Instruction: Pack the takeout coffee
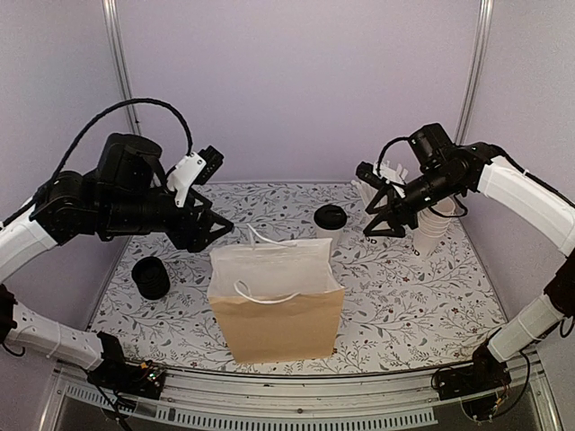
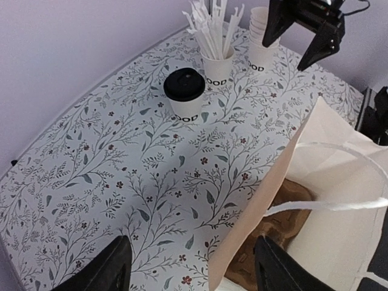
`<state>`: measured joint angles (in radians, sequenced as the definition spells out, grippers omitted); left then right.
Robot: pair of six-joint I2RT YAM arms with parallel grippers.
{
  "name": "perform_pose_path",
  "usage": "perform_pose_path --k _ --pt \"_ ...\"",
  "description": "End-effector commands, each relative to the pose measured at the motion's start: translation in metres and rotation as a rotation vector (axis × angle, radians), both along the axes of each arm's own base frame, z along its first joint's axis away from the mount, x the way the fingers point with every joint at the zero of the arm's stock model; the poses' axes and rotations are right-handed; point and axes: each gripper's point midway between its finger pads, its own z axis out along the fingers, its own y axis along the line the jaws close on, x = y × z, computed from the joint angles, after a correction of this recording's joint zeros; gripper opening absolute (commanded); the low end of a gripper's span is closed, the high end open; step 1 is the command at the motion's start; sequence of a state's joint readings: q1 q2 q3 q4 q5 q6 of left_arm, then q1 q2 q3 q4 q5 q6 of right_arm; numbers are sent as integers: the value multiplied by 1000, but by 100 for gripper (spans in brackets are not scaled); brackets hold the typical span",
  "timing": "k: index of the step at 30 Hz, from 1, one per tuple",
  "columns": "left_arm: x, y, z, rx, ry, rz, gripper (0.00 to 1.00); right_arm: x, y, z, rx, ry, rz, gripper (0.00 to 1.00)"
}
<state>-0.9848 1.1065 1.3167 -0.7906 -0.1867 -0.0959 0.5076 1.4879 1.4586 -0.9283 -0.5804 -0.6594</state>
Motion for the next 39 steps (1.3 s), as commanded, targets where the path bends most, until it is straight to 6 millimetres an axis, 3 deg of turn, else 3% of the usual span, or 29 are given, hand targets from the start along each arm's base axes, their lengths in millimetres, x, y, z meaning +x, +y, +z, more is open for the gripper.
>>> perform_pose_path --k 1,7,15,20,24,29,33,36,39 --pt "-14 -16 -18 51 148 -169 69 1 6 3 -15 -24 11 72" --pt "-1 -20 -36 123 171 -177 57 -4 4 6 -11 -29 10 73" --pt "-7 -33 -44 120 197 -281 48 5 3 11 -29 -61 -17 72" --pt "-11 -33 -50 123 217 -302 15 29 11 13 -59 -79 -62 72" --pt "-11 -25 -52 131 221 -273 0 48 25 13 -77 -85 -88 71" --pt "-7 0 -34 85 173 -178 0 77 45 10 -89 -79 -141 71" --pt "-3 28 -21 46 136 -81 0 109 57 -13 -127 -42 -207 70" --pt "2 48 -28 33 153 10 0 127 63 -22 -145 -27 -249 70" --pt "9 62 -46 63 180 86 15 140 68 -36 -167 -1 -279 70"
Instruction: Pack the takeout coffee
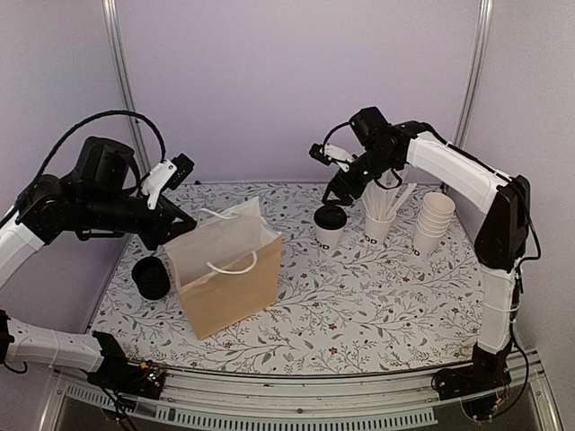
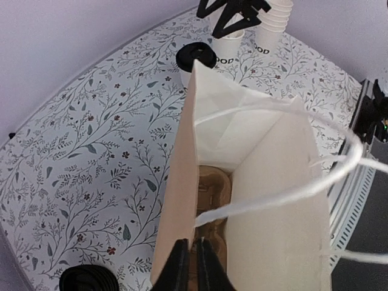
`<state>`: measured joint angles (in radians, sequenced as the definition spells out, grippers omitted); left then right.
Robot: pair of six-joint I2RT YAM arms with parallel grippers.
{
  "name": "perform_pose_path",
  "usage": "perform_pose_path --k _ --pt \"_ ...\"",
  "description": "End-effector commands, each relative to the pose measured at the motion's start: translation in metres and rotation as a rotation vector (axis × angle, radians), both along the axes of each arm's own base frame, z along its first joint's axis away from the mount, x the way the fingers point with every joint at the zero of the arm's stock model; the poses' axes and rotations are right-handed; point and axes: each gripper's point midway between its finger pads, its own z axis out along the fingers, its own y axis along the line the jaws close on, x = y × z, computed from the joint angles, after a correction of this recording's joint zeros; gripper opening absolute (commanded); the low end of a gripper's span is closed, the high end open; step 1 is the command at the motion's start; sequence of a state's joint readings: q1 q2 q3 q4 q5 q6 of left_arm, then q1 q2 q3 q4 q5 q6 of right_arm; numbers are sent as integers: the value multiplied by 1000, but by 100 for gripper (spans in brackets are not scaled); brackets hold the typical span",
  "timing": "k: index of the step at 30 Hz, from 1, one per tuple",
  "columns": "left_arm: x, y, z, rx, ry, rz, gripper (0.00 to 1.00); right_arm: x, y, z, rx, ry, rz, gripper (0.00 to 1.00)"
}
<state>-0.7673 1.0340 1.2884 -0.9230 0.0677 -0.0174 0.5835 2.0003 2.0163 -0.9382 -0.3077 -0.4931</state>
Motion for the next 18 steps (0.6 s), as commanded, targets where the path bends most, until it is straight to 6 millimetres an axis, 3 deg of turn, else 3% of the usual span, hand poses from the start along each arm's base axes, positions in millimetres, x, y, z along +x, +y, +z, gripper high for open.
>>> perform_pose_path --k 1,5,8,18 --pt "12 21 -30 58 65 129 24 18 4 -19 -37 44 -84 70" --pt "15 24 -30 44 60 157 48 22 5 -32 -54 59 -95 74" --pt "20 30 -24 38 22 201 57 26 5 -42 -73 62 -98 76" --pt "15 34 -6 -32 -27 205 60 35 3 -75 -128 98 -131 77"
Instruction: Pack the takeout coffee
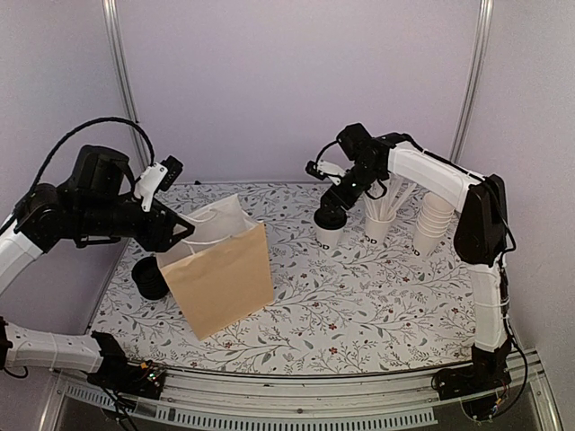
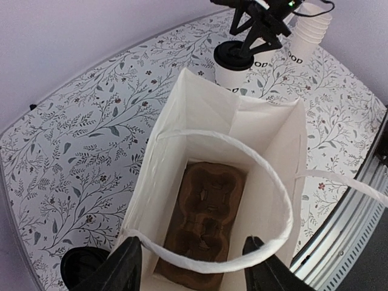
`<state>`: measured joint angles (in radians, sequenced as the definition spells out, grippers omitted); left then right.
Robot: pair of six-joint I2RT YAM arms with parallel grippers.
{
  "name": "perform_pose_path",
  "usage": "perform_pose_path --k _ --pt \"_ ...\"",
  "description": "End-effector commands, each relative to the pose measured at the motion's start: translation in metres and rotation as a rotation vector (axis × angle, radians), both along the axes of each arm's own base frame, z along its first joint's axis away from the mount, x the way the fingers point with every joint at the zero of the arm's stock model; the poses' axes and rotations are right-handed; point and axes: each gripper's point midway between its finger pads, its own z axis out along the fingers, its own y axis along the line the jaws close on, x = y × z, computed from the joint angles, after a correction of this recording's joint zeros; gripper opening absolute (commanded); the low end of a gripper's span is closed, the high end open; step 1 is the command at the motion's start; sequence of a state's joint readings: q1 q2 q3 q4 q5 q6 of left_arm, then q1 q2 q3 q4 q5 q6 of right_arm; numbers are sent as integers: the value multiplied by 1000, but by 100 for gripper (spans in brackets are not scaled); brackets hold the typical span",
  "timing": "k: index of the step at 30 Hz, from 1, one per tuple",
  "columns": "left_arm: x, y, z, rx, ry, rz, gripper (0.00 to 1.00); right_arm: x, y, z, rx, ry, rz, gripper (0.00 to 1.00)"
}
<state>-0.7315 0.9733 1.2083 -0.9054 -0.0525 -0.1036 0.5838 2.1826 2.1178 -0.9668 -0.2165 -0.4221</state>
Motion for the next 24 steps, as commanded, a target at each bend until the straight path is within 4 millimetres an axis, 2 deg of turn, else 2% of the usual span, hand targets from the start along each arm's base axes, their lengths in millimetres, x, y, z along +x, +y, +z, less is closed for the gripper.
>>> perform_pose_path --k 1,11,19,21,24 --pt "1 3 8 -44 -27 16 60 5 1 -16 -31 16 -25 77" --pt "-6 1 5 -72 -18 -5 60 8 -1 -36 -62 41 -45 77" --pt "-1 -5 5 -71 -21 -16 59 7 0 -39 -59 55 -44 77" --pt "0 -6 5 -68 -20 -17 59 5 1 -36 -51 58 -40 75" --pt "-2 -10 3 -72 -9 -37 59 0 3 -34 -36 73 -24 68"
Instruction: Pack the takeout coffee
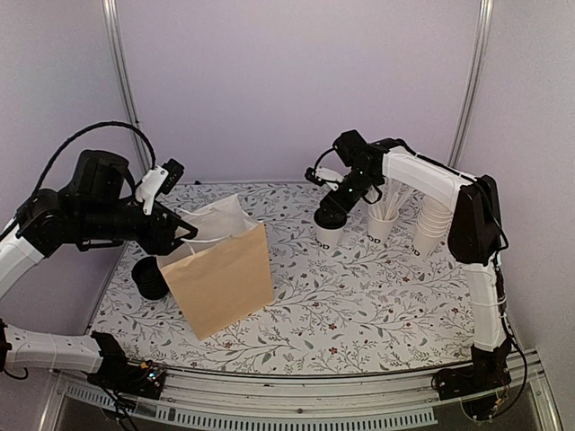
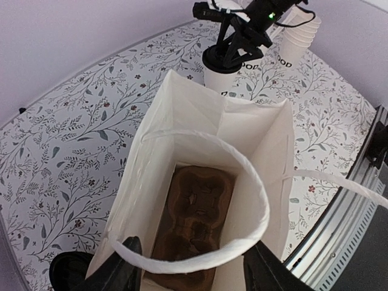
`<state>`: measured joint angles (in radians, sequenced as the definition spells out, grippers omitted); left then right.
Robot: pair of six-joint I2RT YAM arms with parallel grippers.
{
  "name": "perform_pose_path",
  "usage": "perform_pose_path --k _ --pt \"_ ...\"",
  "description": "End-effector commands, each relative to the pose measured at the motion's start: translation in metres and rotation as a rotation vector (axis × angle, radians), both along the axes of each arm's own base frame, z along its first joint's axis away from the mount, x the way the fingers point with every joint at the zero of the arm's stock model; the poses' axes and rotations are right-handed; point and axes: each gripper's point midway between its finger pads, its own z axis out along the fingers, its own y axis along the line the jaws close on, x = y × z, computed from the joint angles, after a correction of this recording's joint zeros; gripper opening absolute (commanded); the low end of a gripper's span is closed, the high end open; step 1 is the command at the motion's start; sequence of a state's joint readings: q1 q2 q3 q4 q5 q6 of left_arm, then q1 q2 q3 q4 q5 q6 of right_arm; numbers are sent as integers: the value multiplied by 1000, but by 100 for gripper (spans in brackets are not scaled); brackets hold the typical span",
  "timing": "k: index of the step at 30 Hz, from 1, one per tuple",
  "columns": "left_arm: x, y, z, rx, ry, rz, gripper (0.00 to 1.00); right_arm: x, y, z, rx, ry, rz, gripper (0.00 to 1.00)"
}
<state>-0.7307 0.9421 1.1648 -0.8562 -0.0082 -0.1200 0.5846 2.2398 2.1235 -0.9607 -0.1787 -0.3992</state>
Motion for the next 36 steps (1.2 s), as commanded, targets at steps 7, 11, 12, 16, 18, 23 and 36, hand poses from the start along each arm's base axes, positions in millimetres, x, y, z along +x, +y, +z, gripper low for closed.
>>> perform_pose_path --k 7,11,12,16,18,23,36 --pt "5 -5 2 -12 -10 -15 59 -20 16 6 9 17 54 58" --pt "5 -6 1 -9 -8 -17 59 -27 22 12 4 -1 74 51" --pt "5 -6 0 -7 -6 -17 59 -29 24 13 5 -2 80 51" --pt "5 -6 -2 -2 -4 -17 58 -36 26 18 4 -9 95 51" --pt "6 -6 -3 -1 -5 -18 58 -35 26 21 0 -22 92 57" --pt "6 -7 -3 1 -5 -19 59 -24 22 24 -24 -73 58 74" --pt "1 -5 -1 -16 -6 -25 58 -19 21 11 -46 -64 37 79"
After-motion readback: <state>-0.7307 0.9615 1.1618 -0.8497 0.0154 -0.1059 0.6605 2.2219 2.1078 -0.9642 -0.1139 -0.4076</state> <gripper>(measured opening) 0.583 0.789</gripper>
